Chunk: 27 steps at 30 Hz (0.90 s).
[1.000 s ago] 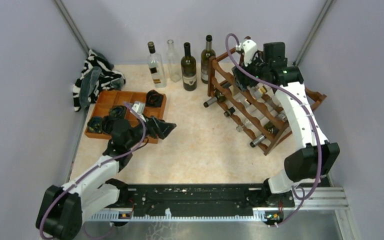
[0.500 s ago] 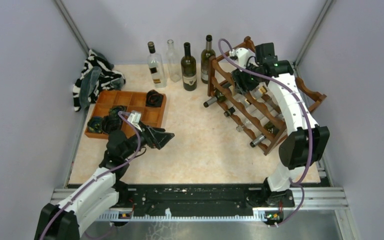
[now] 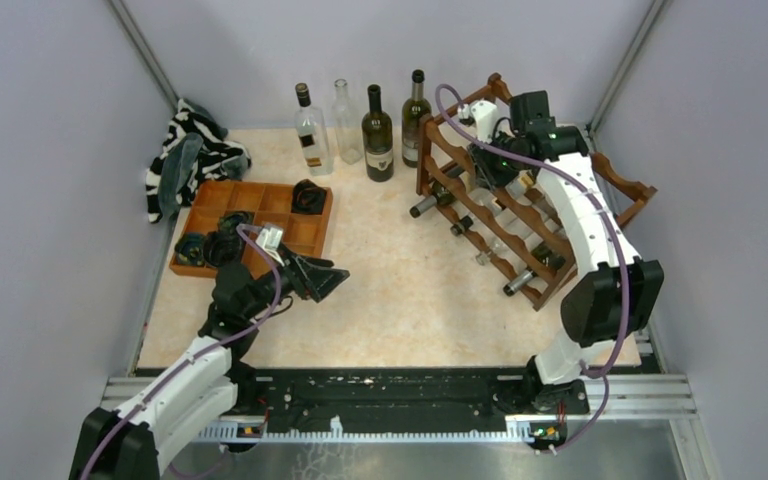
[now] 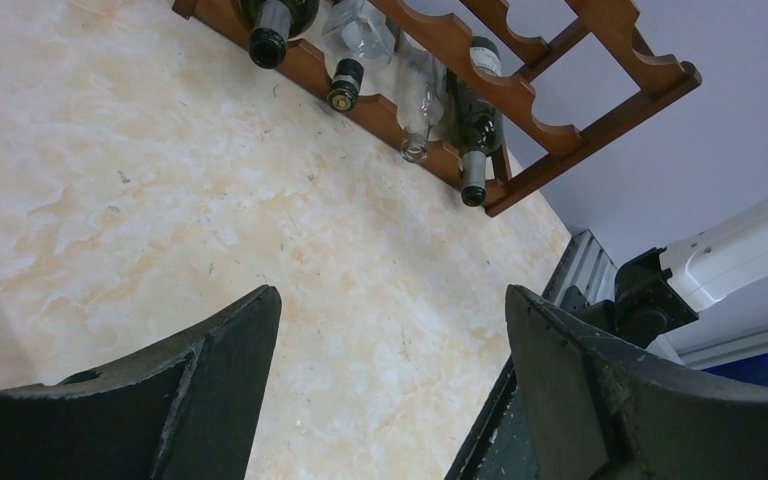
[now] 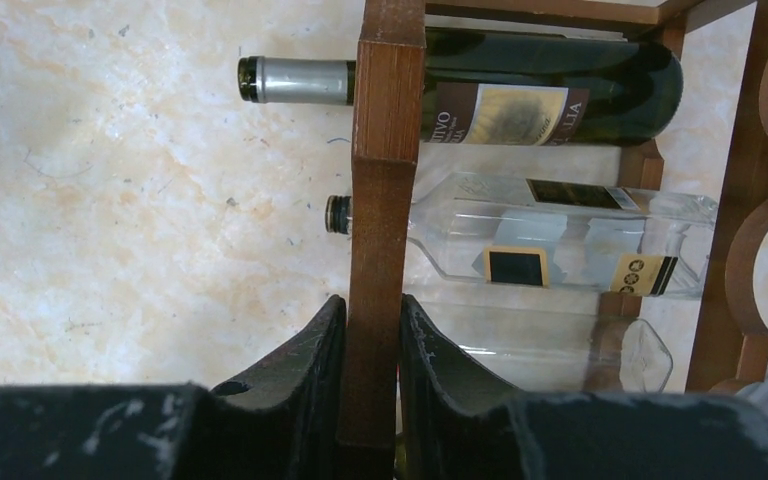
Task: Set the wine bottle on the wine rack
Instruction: Adjust the wine rack at the center of the board.
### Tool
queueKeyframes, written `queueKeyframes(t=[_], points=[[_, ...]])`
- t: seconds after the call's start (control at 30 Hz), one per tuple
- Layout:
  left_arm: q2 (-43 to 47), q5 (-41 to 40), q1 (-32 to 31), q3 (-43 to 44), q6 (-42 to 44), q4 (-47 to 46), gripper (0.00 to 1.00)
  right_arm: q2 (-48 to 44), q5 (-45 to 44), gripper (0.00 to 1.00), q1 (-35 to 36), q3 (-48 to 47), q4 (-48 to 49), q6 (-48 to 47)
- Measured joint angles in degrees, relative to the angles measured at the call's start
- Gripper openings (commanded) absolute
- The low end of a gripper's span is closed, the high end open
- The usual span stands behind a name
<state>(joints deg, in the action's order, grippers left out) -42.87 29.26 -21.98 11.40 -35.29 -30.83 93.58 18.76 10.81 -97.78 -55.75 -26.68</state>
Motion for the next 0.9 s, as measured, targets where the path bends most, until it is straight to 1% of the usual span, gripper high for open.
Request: queueKeyframes(t=[0.3, 0.47, 0.57, 0.67, 0.7, 0.73, 0.83, 0.9], points=[[-2.95, 3.5, 0.0, -0.09, -2.51, -3.91, 0.87, -5.6, -0.76, 0.09, -0.11, 5.62, 0.09, -1.22], [-8.0, 6.86, -0.7, -1.07, -5.73, -10.29, 0.87, -10.36, -0.26, 0.1, -0.11, 10.03, -0.52, -2.95], [-11.5, 6.73, -3.98, -1.6, -7.37, -12.96, 0.87, -13.27, 0.22, 0.12, -0.11, 12.48, -1.4, -4.44], [-14.73, 4.57, -9.33, -1.57, -8.22, -15.26, 0.87, -16.26, 0.85, 0.16, -0.11, 14.99, -2.19, -5.88], [-15.91, 3.52, -11.02, -1.57, -8.59, -16.02, 0.87, -17.16, 1.05, 0.2, -0.11, 15.72, -2.38, -6.27], [-17.29, 2.4, -12.44, -1.57, -8.98, -17.0, 0.87, -18.03, 1.29, 0.27, -0.11, 16.44, -2.62, -6.6], [-21.4, -0.9, -14.51, -1.49, -10.58, -19.19, 0.87, -19.47, 2.16, 0.53, -0.11, 16.9, -3.85, -6.64], [-24.55, -3.37, -15.34, -1.2, -11.87, -20.61, 0.88, -20.57, 2.8, 0.62, -0.13, 16.74, -3.69, -6.62]])
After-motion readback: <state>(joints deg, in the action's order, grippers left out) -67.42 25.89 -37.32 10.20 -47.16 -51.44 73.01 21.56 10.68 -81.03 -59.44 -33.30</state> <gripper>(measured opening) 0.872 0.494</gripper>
